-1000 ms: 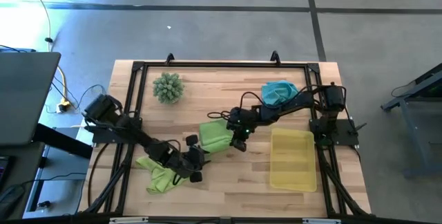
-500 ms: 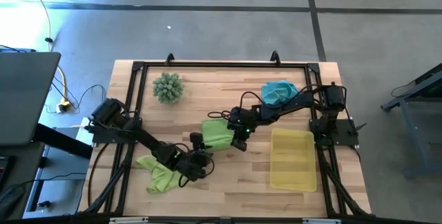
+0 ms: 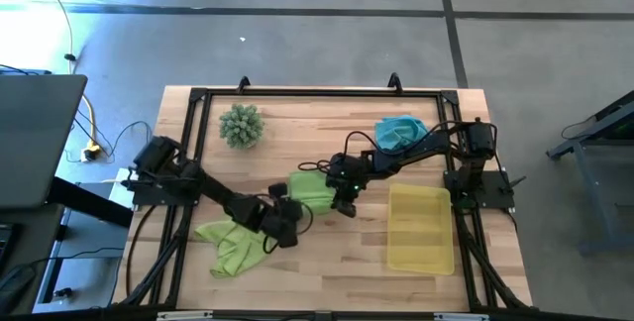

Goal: Roll microfiber towels into tight, uniform cylinder then place into a basket
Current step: Roll the green cloth

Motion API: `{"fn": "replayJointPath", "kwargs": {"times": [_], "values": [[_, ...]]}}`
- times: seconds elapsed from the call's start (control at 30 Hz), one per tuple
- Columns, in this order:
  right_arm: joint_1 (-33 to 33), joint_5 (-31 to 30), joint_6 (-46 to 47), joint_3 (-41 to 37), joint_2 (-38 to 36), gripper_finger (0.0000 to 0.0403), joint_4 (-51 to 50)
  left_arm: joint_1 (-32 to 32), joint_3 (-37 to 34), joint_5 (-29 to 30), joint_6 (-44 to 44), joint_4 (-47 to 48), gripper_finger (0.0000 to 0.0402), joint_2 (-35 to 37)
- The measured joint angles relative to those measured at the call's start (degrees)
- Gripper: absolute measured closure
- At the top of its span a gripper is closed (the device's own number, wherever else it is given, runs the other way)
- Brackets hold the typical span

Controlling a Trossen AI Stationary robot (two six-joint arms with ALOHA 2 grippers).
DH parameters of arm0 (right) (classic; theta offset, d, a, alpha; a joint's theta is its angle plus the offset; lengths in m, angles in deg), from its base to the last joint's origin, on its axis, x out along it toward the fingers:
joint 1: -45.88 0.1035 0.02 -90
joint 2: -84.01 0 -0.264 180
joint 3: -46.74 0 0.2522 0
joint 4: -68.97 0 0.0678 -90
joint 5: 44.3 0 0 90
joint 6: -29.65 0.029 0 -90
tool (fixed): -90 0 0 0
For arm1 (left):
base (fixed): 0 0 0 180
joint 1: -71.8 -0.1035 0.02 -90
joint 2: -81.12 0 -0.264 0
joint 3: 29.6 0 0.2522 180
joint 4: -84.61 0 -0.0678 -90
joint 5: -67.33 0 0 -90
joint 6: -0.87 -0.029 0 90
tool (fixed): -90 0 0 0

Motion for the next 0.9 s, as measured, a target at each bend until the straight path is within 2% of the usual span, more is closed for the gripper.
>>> {"fn": "replayJointPath", "kwargs": {"times": [0.13,0.27,0.43,0.5,0.6,0.73,0.9], "values": [[0.00,0.19,-5.18,0.00,-0.66,0.0347,-0.38,-3.45,0.16,-7.04,5.29,2.20,0.0320,0.32],[0.00,0.97,-9.32,0.00,-3.56,0.0298,-3.43,-7.07,0.24,-16.92,5.76,1.96,0.0363,0.77],[0.97,-0.27,-18.15,-0.24,-8.53,0.0274,-6.61,-12.20,0.32,-30.10,5.76,0.46,0.0383,0.92],[2.79,-4.81,-23.18,-0.35,-9.38,0.0275,-6.59,-14.29,0.24,-35.40,5.17,-0.84,0.0382,0.85],[6.63,-15.18,-31.16,-0.40,-9.48,0.0281,-6.91,-17.09,-0.04,-40.35,3.55,-2.19,0.0380,0.65],[11.89,-25.33,-36.52,-0.42,-8.63,0.0290,-6.60,-19.75,-0.10,-42.02,3.06,-2.16,0.0379,0.55],[16.74,-34.58,-36.37,-0.44,-8.52,0.0298,-5.27,-21.55,-0.14,-45.08,0.64,-2.35,0.0379,0.38]]}}
